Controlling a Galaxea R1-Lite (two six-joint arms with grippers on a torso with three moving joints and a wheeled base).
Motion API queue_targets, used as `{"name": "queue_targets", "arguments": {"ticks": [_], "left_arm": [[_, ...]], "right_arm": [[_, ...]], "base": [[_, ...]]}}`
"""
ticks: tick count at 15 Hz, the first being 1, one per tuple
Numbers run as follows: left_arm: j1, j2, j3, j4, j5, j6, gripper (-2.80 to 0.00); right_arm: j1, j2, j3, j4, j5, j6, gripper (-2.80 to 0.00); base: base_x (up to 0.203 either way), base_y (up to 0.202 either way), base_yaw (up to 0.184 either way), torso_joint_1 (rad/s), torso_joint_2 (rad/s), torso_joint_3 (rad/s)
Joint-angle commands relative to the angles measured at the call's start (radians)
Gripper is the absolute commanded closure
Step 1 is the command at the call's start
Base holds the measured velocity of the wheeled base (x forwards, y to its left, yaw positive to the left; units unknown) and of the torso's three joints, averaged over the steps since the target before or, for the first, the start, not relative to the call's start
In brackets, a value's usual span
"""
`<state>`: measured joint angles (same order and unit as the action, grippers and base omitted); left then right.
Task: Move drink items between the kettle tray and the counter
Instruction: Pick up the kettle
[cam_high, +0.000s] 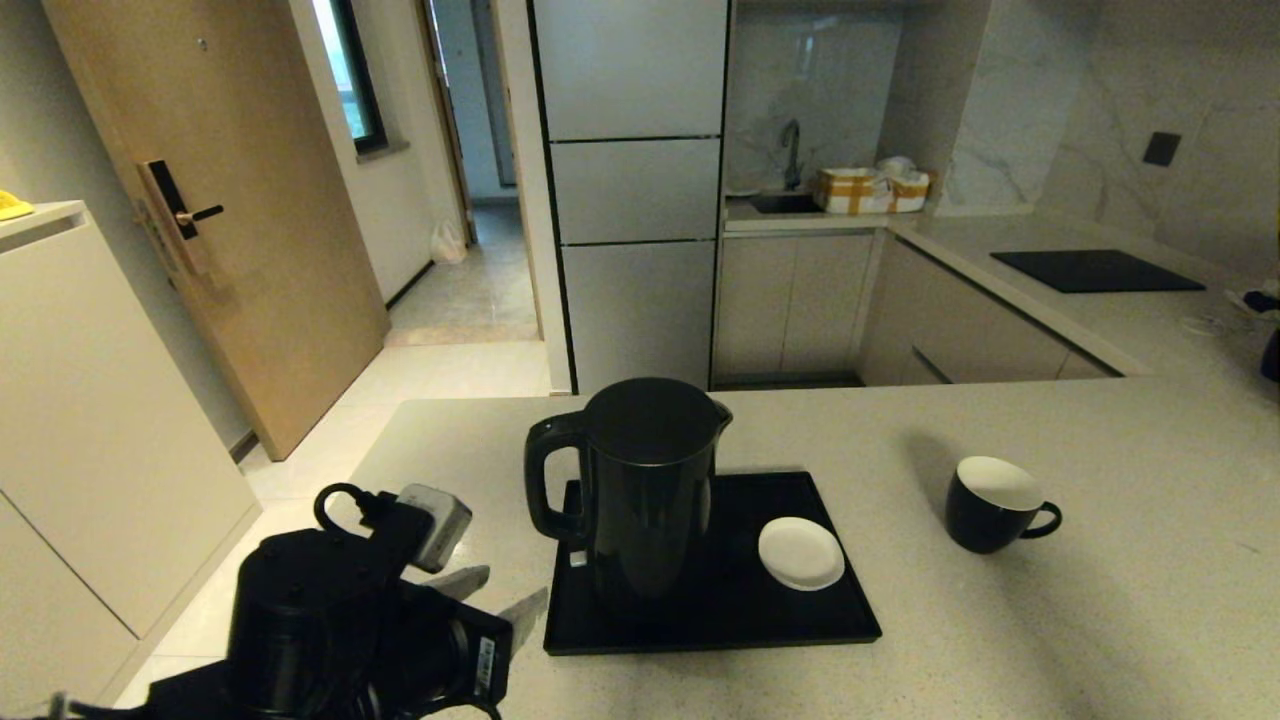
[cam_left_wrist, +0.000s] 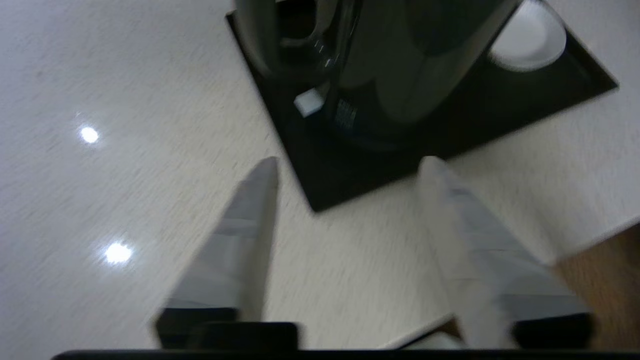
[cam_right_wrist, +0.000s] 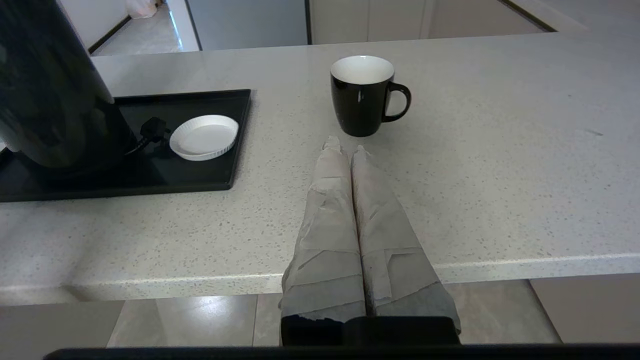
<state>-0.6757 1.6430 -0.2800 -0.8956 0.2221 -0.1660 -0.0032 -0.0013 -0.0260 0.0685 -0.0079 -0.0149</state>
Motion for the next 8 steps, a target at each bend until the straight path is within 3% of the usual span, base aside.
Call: {"name": "queue_targets", "arguments": {"ticks": [1,3,7,8], "left_arm": [[-0.015,0.095,-0.008,-0.055,0.011,-0.006,-2.80],[-0.015,0.114,-0.015,-0.056,0.033,-0.007,-2.80],[-0.013,0.182,-0.061,-0.083,0.221,-0.012,-2.80],[-0.012,0.192,-0.073,-0.101,0.239,-0.017,-2.80]], "right_arm": [[0.000,0.001,0.000,0.001,0.000,0.000,0.00],[0.000,0.001,0.000,0.001,0.001,0.000,0.00],[-0.001,0.001,0.000,0.001,0.000,0.000,0.00],[0.000,0.001,0.000,0.001,0.000,0.000,0.00]], "base": [[0.000,0.000,0.000,0.000,0.00,0.000],[0.000,0.000,0.000,0.000,0.00,0.000],[0.000,0.000,0.000,0.000,0.00,0.000],[0.000,0.000,0.000,0.000,0.00,0.000]]}}
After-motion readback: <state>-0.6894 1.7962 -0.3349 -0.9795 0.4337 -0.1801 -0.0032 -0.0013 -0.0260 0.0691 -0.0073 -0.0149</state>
